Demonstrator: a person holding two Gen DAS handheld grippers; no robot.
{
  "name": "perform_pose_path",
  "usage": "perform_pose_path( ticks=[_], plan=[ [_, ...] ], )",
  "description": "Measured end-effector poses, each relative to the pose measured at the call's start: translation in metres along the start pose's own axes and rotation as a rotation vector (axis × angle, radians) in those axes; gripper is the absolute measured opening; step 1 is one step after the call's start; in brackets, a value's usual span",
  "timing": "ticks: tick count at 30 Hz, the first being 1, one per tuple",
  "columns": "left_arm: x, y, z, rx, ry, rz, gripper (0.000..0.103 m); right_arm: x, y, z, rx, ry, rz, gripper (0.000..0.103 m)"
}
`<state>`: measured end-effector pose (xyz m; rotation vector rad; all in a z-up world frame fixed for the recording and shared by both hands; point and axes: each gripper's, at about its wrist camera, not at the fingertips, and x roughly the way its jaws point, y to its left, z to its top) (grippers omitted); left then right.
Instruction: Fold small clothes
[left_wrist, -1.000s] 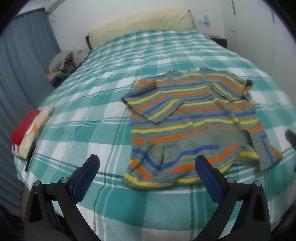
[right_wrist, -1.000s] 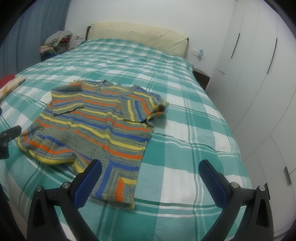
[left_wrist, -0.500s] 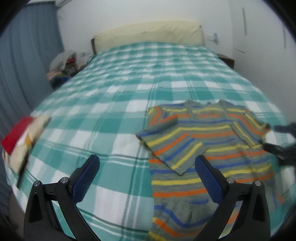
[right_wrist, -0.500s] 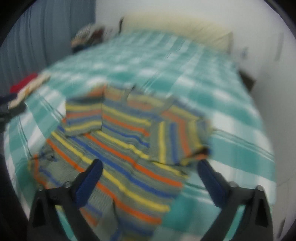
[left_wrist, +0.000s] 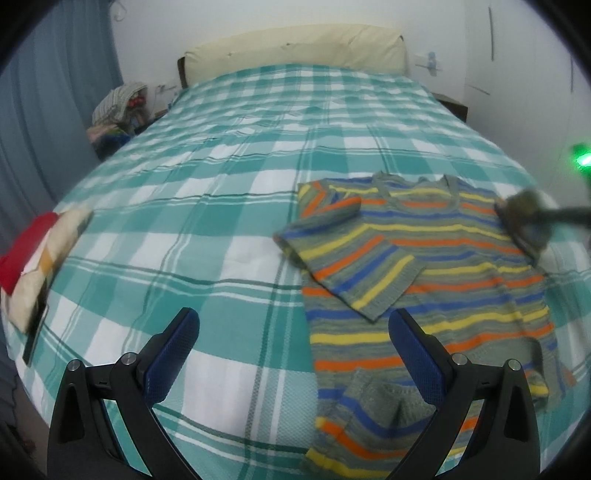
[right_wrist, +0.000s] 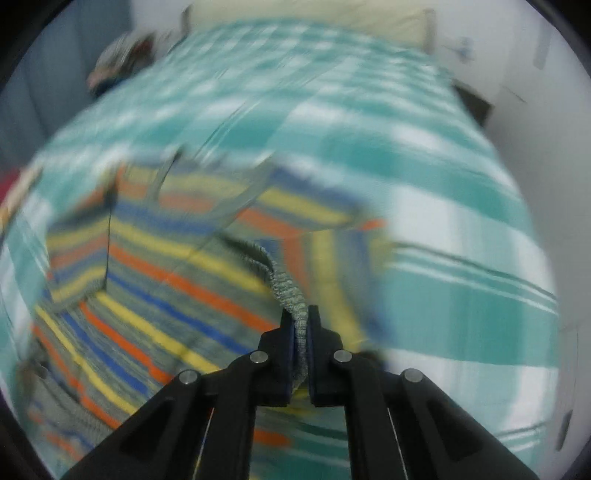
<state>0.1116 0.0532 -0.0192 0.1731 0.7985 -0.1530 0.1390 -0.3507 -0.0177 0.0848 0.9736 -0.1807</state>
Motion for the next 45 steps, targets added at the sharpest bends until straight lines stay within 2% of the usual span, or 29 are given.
perform_pose_path(
  ticks=[3, 5, 9, 11, 13, 15, 18, 21, 26, 30, 34, 36, 39, 41, 43, 45],
  plan=[
    [-0.004, -0.001, -0.001, 0.006, -0.017, 0.010, 0.102, -0.042, -0.073, -0.006, 0.174, -0.073, -0.026, 0.005],
    [-0.004, 0.000, -0.001, -0.004, -0.018, 0.007, 0.102, -0.054, -0.112, -0.020, 0.259, -0.091, -0.059, 0.006],
    [0.005, 0.004, -0.001, -0.056, 0.012, -0.012, 0.102, -0.054, -0.173, -0.058, 0.438, -0.090, -0.085, 0.005],
    [0.012, 0.006, -0.003, -0.079, 0.035, -0.014, 0.102, -0.041, -0.192, -0.078, 0.481, -0.077, -0.108, 0.005],
    [0.018, 0.007, -0.007, -0.093, 0.055, -0.003, 0.102, -0.029, -0.198, -0.096, 0.504, -0.045, -0.122, 0.005],
    [0.023, 0.006, -0.010, -0.101, 0.076, 0.004, 0.102, -0.015, -0.204, -0.108, 0.571, 0.008, -0.063, 0.005],
    [0.025, 0.003, -0.013, -0.101, 0.089, 0.000, 0.102, -0.012, -0.206, -0.107, 0.531, 0.036, -0.129, 0.005],
    [0.023, 0.000, -0.013, -0.083, 0.076, 0.004, 0.102, -0.001, -0.215, -0.118, 0.582, 0.078, -0.128, 0.005],
    [0.021, -0.004, -0.014, -0.035, 0.054, 0.043, 0.102, 0.000, -0.223, -0.129, 0.658, 0.068, -0.120, 0.004],
    [0.020, 0.002, -0.016, -0.049, 0.055, 0.048, 0.102, -0.004, -0.230, -0.136, 0.698, 0.064, -0.109, 0.003],
    [0.020, 0.006, -0.016, -0.052, 0.057, 0.049, 0.102, -0.012, -0.238, -0.145, 0.723, 0.062, -0.149, 0.003],
    [0.017, 0.006, -0.013, -0.021, 0.052, 0.049, 0.102, -0.022, -0.245, -0.151, 0.742, 0.047, -0.183, 0.004],
    [0.003, -0.001, 0.006, 0.064, 0.014, 0.016, 0.102, -0.045, -0.255, -0.159, 0.795, -0.001, -0.206, 0.023],
    [-0.003, -0.019, 0.025, 0.167, 0.007, -0.052, 0.102, -0.063, -0.257, -0.159, 0.816, -0.057, -0.222, 0.045],
    [0.004, -0.051, 0.035, 0.329, 0.024, -0.109, 0.102, -0.082, -0.253, -0.156, 0.809, -0.124, -0.218, 0.048],
    [0.027, -0.085, 0.030, 0.508, 0.056, -0.101, 0.102, -0.100, -0.242, -0.153, 0.792, -0.188, -0.178, 0.048]
  ],
)
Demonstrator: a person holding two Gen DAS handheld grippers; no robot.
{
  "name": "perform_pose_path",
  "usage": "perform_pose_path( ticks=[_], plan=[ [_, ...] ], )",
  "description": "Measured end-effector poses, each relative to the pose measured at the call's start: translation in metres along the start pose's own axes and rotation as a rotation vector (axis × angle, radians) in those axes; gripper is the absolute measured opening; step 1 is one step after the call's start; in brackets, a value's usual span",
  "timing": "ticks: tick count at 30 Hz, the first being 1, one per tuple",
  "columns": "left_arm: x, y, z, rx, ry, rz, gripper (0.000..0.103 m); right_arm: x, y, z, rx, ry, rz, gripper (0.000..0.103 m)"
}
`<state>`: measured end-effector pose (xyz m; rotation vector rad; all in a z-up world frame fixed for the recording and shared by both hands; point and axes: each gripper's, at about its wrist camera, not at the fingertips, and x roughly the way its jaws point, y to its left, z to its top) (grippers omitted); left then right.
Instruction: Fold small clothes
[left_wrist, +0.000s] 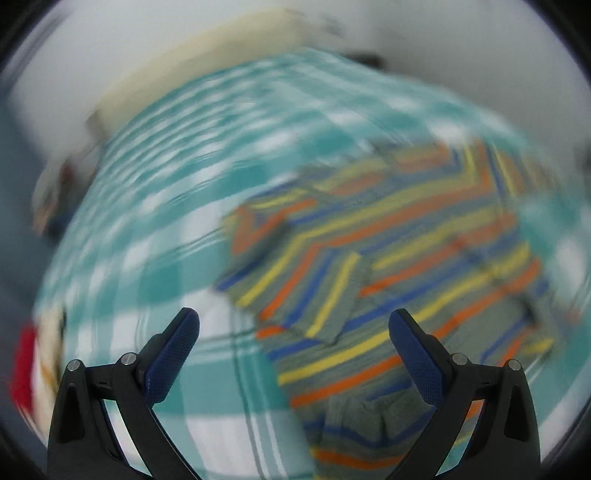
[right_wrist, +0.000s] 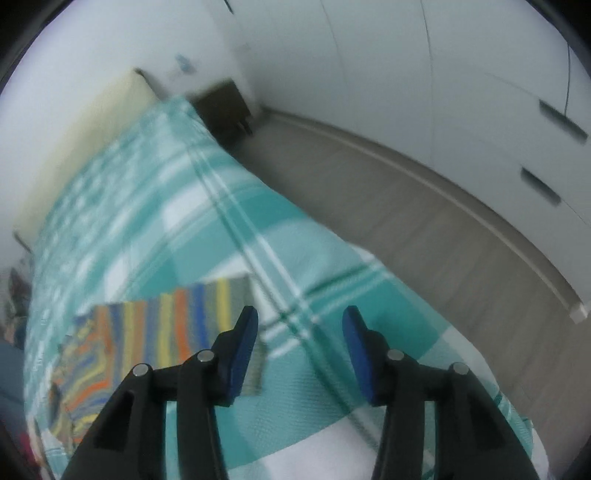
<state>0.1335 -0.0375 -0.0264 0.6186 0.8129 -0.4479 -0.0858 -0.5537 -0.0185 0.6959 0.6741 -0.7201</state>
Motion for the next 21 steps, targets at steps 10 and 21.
perform_pose_path(
  ticks=[10, 21],
  plan=[
    [0.101, -0.026, -0.005, 0.183, 0.153, -0.035, 0.057, -0.014, 0.055, -0.043, -0.128, 0.038, 0.171, 0.057],
    [0.040, 0.133, -0.029, -0.579, 0.006, -0.093, 0.003, -0.017, 0.074, -0.047, -0.197, -0.006, 0.177, 0.057]
  ],
)
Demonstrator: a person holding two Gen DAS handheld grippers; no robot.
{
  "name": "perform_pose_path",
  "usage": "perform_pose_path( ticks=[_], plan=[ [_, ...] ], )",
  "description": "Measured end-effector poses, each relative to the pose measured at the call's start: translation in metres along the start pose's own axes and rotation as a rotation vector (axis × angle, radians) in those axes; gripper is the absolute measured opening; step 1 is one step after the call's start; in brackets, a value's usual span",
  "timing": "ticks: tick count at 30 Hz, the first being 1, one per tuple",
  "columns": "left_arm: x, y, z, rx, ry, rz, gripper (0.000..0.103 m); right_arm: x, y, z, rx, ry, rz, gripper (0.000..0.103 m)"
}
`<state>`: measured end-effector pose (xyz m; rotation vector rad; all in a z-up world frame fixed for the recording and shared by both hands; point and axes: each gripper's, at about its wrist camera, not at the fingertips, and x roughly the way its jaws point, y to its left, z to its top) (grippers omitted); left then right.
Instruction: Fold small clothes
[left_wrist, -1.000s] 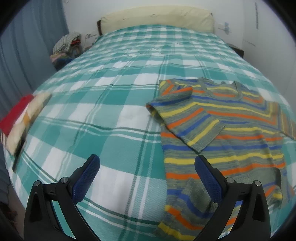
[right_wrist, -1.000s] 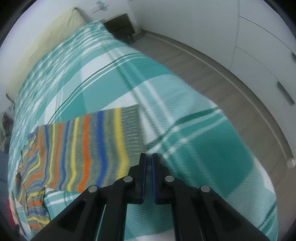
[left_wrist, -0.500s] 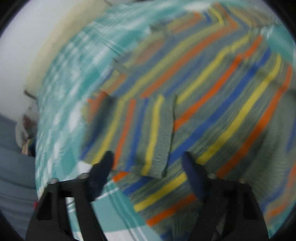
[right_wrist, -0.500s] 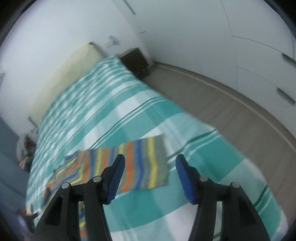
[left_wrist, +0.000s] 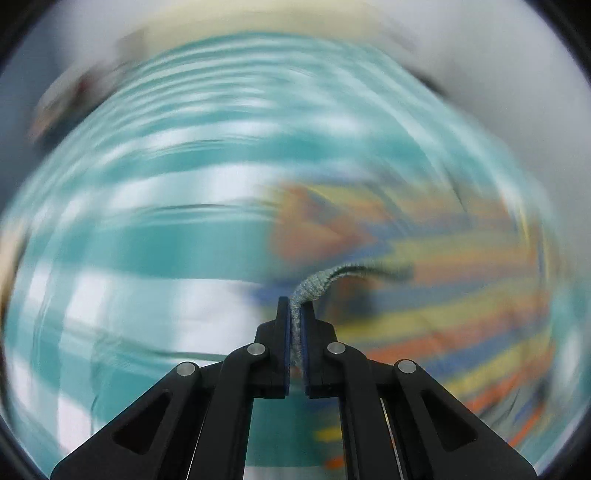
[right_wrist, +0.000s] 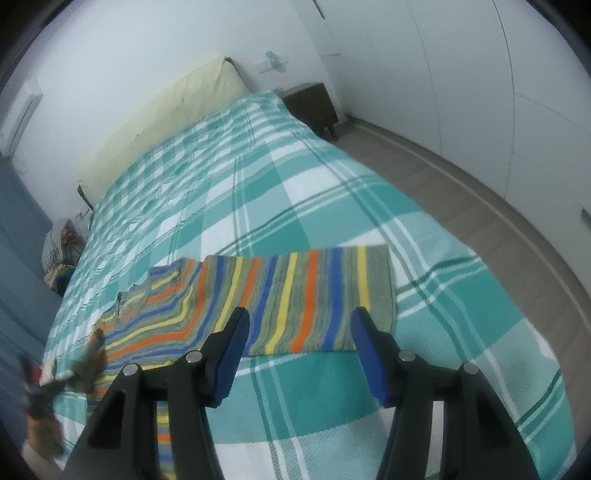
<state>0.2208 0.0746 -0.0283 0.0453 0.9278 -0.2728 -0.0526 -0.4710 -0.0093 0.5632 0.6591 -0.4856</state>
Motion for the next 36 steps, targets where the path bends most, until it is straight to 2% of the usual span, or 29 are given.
perform_pose_path(
  ticks=[3, 5, 7, 10, 13, 17, 22, 28, 32, 34, 35, 36],
  plan=[
    [-0.019, 0.102, -0.002, -0.378, -0.058, 0.113, 0.003, 0.002, 0.004, 0.000, -0.015, 0.000, 0.000, 0.057],
    [-0.014, 0.137, -0.015, -0.481, -0.055, 0.166, 0.003, 0.006, 0.006, -0.002, -0.021, 0.008, 0.001, 0.057],
    [0.000, 0.156, -0.034, -0.521, -0.025, 0.221, 0.002, 0.011, 0.010, -0.004, -0.032, 0.015, -0.007, 0.057],
    [0.020, 0.168, -0.042, -0.576, 0.062, 0.213, 0.002, 0.019, 0.017, -0.009, -0.065, 0.026, -0.027, 0.057],
    [0.021, 0.168, -0.039, -0.576, 0.063, 0.249, 0.002, 0.025, 0.023, -0.012, -0.095, 0.035, -0.034, 0.057],
    [0.031, 0.171, -0.041, -0.623, 0.090, 0.252, 0.002, 0.029, 0.030, -0.016, -0.130, 0.040, -0.044, 0.057],
    [0.028, 0.186, -0.052, -0.617, 0.097, 0.267, 0.002, 0.032, 0.031, -0.017, -0.129, 0.053, -0.037, 0.057],
    [0.034, 0.182, -0.055, -0.586, 0.105, 0.302, 0.003, 0.033, 0.030, -0.017, -0.135, 0.054, -0.062, 0.057],
    [0.032, 0.178, -0.055, -0.519, 0.113, 0.358, 0.014, 0.038, 0.024, -0.018, -0.123, 0.072, -0.078, 0.062],
    [0.026, 0.180, -0.055, -0.513, 0.120, 0.372, 0.027, 0.039, 0.024, -0.018, -0.120, 0.077, -0.078, 0.063],
    [0.020, 0.182, -0.056, -0.520, 0.120, 0.392, 0.041, 0.039, 0.026, -0.018, -0.124, 0.078, -0.077, 0.064],
    [0.011, 0.185, -0.058, -0.532, 0.114, 0.416, 0.046, 0.038, 0.028, -0.018, -0.131, 0.081, -0.075, 0.066]
  ],
)
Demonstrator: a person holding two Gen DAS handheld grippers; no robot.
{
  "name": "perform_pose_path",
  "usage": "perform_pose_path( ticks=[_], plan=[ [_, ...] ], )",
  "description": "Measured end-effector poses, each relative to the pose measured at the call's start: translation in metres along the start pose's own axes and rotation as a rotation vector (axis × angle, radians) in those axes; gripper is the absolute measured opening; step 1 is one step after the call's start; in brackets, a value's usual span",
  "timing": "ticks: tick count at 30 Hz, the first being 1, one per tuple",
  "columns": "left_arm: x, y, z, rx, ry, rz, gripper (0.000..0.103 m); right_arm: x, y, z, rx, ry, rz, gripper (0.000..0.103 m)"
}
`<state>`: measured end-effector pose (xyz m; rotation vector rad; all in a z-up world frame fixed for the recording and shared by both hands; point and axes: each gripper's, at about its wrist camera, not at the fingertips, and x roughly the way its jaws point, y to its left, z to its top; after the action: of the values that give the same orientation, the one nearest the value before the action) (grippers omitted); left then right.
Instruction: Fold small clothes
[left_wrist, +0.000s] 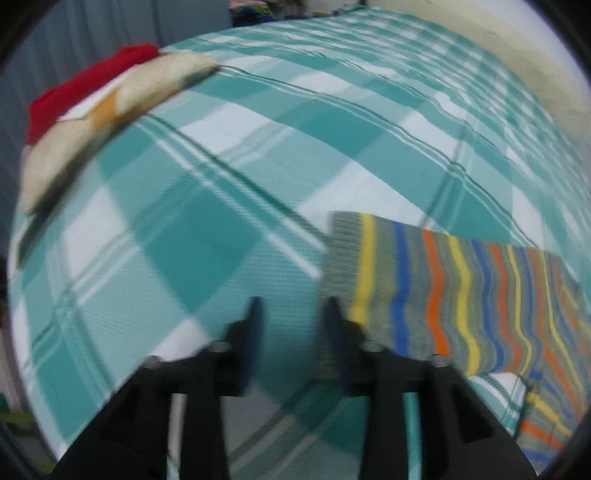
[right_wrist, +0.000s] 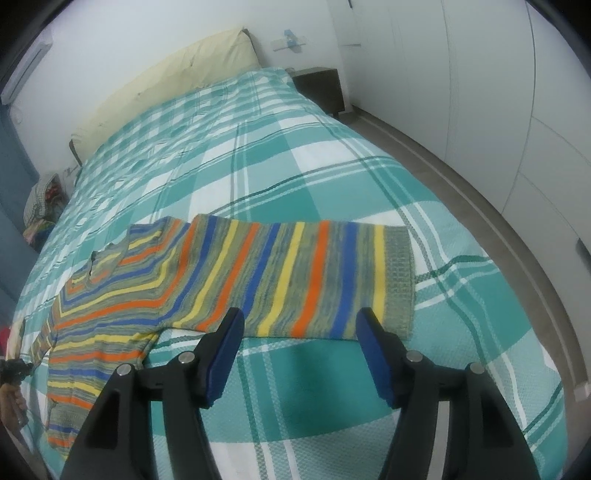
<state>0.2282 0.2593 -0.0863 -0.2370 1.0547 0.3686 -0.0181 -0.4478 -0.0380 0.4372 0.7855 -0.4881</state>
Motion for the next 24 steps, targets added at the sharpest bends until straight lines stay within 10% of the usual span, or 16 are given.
perform_pose_path(
  ticks=[5, 13, 20, 24],
  plan=[
    [-0.071, 0.010, -0.015, 0.067, -0.068, -0.119, 0.053, -0.019, 0.038, -0.013, -0.168, 0.062, 0.073, 0.071],
    [-0.131, -0.076, -0.150, 0.672, 0.097, -0.595, 0.067, -0.068, 0.122, -0.127, -0.596, 0.329, 0.494, 0.074],
    [-0.127, -0.117, -0.210, 0.995, 0.006, -0.486, 0.063, -0.066, 0.169, -0.175, -0.935, 0.210, 0.458, 0.076],
    [-0.125, -0.122, -0.221, 1.059, -0.030, -0.470, 0.035, -0.051, 0.190, -0.184, -1.047, 0.120, 0.412, 0.075]
  ],
)
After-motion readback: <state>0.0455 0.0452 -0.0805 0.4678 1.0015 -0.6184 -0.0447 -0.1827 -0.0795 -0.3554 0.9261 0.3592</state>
